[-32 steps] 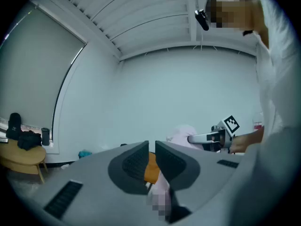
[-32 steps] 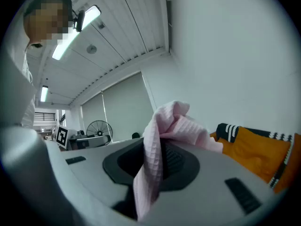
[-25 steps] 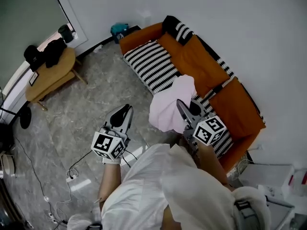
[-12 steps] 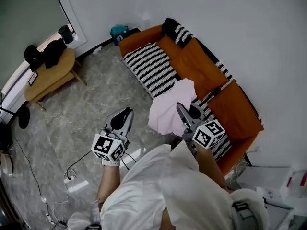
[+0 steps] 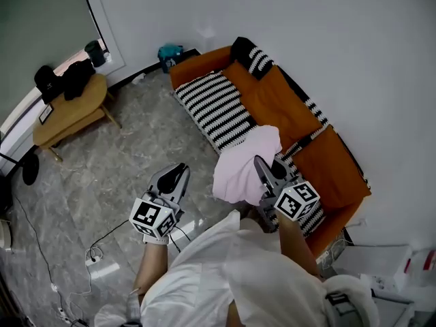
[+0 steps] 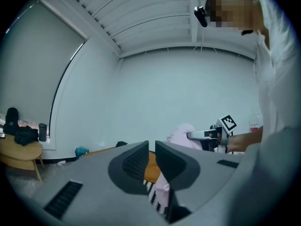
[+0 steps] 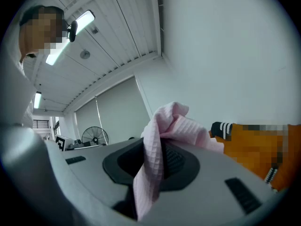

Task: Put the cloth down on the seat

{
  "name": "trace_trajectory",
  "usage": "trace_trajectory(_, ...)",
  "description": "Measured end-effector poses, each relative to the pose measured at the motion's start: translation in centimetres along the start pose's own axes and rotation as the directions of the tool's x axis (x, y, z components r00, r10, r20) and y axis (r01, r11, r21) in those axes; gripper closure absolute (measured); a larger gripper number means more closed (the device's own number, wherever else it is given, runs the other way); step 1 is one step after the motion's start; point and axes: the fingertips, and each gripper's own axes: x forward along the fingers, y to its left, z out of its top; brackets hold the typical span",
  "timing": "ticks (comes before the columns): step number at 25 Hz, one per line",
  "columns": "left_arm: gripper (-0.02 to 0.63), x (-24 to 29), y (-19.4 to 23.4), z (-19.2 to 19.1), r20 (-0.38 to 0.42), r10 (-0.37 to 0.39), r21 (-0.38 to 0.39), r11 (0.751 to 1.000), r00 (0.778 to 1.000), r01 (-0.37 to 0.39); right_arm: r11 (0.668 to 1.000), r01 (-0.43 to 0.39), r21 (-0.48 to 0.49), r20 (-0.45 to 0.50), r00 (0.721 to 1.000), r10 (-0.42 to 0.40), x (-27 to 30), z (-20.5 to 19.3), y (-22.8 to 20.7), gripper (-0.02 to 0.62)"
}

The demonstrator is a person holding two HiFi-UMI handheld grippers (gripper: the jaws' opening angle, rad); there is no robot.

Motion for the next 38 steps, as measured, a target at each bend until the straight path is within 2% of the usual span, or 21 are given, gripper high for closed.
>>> trace_trajectory(6, 0.552, 1.8, 0.5, -0.7, -0.005, -0.012, -0.027, 1.0, 1.0, 0.011, 1.0, 0.008, 0.003, -0.023, 1.0, -0.008, 1.0, 0.5, -1.6, 0.509)
trace_trajectory(13, 0.552, 7.5, 3.1, -0.2, -0.016, -0.012, -0.027, 1.0, 1.0, 0.012, 1.0, -0.009, 0.012, -0.036, 0.999, 0.009, 4.6, 1.9, -5.8, 0.509)
trace_trajectory(20, 0.552, 14.6, 6.4, 1.9, -0.012, -0.012, -0.007, 1.0, 1.0, 0.012, 0.998, -0.051, 0.026, -0.038, 0.998, 0.052, 9.3, 4.2, -10.2, 0.509)
trace_trajectory(25, 0.552, 18.4, 8.2, 3.1, -0.01, 0.023, 0.001, 1.0, 1.0, -0.023, 0.994, -0.1, 0.037, -0.043, 0.994, 0.102, 12.6, 5.9, -13.1, 0.509)
trace_trajectory(31, 0.552, 21.2, 9.2, 3.4, -0.017, 0.033, 0.005, 0.999, 0.999, -0.033, 0.99, -0.126, 0.059, -0.038, 0.991, 0.129, 15.6, 7.0, -15.8, 0.509)
trace_trajectory(38, 0.552, 23.2, 12.2, 3.0, -0.032, 0.059, -0.007, 0.998, 0.998, -0.06, 0.99, -0.117, 0.078, -0.077, 0.989, 0.123, 19.5, 6.1, -18.7, 0.509)
